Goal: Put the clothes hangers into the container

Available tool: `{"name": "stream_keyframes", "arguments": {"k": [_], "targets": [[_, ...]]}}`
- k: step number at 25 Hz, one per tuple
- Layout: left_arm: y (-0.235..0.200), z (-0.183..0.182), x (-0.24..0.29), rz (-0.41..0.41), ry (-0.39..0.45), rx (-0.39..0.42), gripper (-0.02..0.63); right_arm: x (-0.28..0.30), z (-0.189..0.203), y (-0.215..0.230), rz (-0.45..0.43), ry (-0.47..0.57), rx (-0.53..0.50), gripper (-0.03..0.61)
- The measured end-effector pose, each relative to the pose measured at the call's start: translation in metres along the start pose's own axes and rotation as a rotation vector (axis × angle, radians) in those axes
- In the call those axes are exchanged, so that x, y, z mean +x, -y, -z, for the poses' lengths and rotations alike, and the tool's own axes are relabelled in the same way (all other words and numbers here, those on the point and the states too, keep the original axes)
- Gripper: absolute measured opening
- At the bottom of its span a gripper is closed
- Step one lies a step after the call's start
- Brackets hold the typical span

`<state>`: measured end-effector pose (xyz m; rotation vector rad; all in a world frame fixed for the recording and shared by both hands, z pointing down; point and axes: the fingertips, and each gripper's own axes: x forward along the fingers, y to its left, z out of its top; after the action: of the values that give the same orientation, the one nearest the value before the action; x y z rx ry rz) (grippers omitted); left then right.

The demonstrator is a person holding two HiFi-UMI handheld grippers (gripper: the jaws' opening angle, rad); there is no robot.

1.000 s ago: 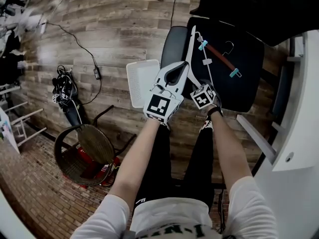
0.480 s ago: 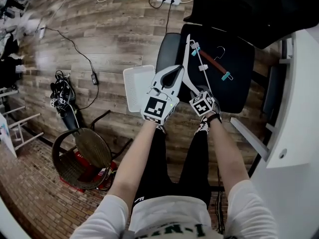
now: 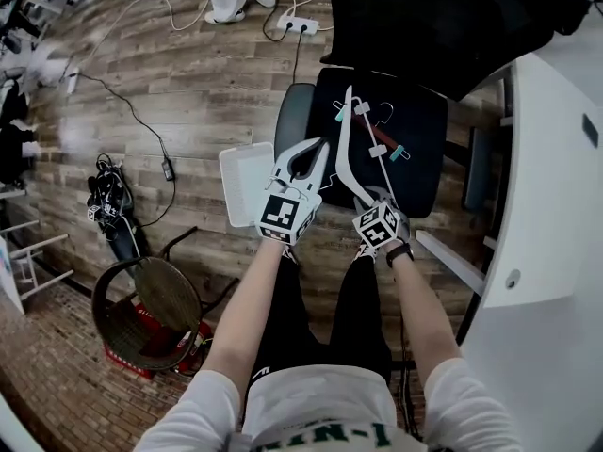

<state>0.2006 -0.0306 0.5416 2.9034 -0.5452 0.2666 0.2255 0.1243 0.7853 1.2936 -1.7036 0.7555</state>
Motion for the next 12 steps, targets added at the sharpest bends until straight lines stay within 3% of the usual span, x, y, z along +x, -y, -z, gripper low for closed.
{"name": "stream_keyframes", "arguments": {"k": [6,12], "targets": [[0.014,-0.027,-0.012,-0.012,0.015,0.004,0.011,-0.064,0.004,0.011,0.043,0.043,0.063,0.121],[0.02,-0.052,-0.033,-0.042,0.039,0.0,0.011,-0.11,-0.019,0.017,0.075,0.094,0.072,0.121]]}}
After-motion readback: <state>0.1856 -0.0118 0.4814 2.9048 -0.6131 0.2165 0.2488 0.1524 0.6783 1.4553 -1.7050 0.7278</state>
